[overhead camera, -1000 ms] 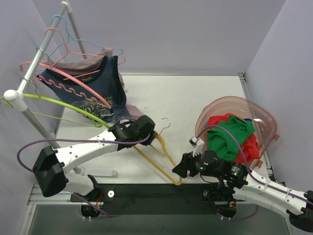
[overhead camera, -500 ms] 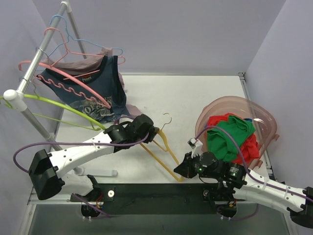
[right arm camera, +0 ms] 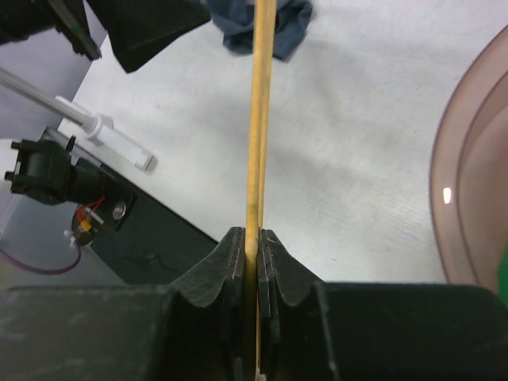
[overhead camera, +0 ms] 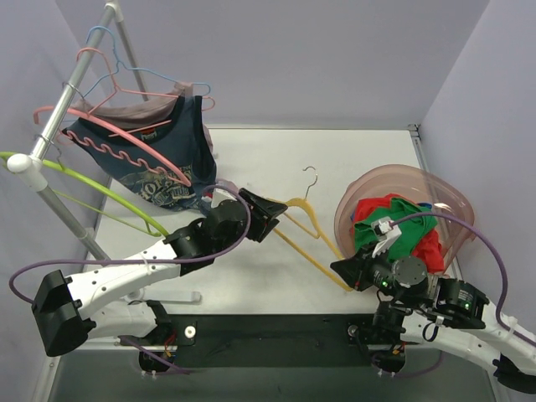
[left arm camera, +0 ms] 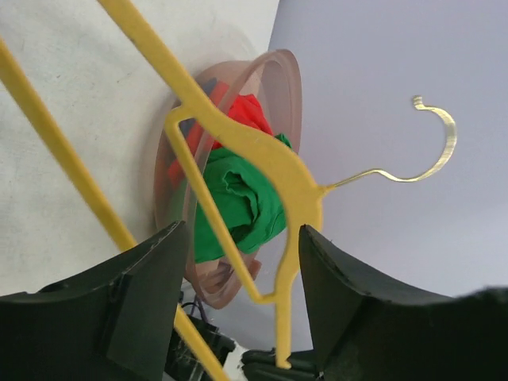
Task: Remove the tank top from the hanger
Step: Pick up the hanger at the center of the board.
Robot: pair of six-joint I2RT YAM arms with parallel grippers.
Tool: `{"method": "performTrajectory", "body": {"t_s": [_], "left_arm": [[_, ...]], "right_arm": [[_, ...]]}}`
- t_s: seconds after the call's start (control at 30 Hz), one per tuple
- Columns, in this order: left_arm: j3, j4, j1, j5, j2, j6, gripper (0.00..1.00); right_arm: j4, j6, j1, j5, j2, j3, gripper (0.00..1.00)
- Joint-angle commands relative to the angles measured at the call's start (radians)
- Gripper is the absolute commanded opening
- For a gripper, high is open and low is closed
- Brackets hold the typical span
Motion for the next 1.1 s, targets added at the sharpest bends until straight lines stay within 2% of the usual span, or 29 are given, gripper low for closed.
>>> {"method": "performTrajectory", "body": {"t_s": [0.0,0.17,0.3,0.5,0.57,0.8,1.0,1.07], "left_arm": [[0.009,0.113,-0.006,0.082,-0.014,0.248,0.70],[-0.069,0.326,-0.006,0.190,-0.031,0.381,0.73],[-0.109,0.399,-0.009,0.292,-0.063,0.545,0.75],[-0.123,0.371,-0.023,0.401,-0.107,0.832,0.86],[-0.128,0.365,-0.037,0.444,-0.117,0.895,0.97],[-0.177,0.278,-0.078,0.460,-0.225,1.142,0.97],[-0.272,0.279,-0.083,0.429,-0.428,1.223,0.97],[-0.260,0.203,-0.083,0.440,-0.454,1.251,0.97]], "right_arm": [[-0.064,-0.055,0.001,0.121,0.027,0.078,0.00],[-0.070,-0.116,0.001,0.169,0.043,0.136,0.00],[-0.119,-0.182,0.001,0.218,0.082,0.228,0.00],[-0.132,-0.311,0.001,0.263,0.156,0.369,0.00],[-0.130,-0.345,0.001,0.249,0.196,0.434,0.00],[-0.100,-0.494,0.001,0.192,0.331,0.627,0.00],[-0.038,-0.613,0.001,0.105,0.467,0.800,0.00],[-0.026,-0.648,0.004,0.059,0.530,0.854,0.00]]}}
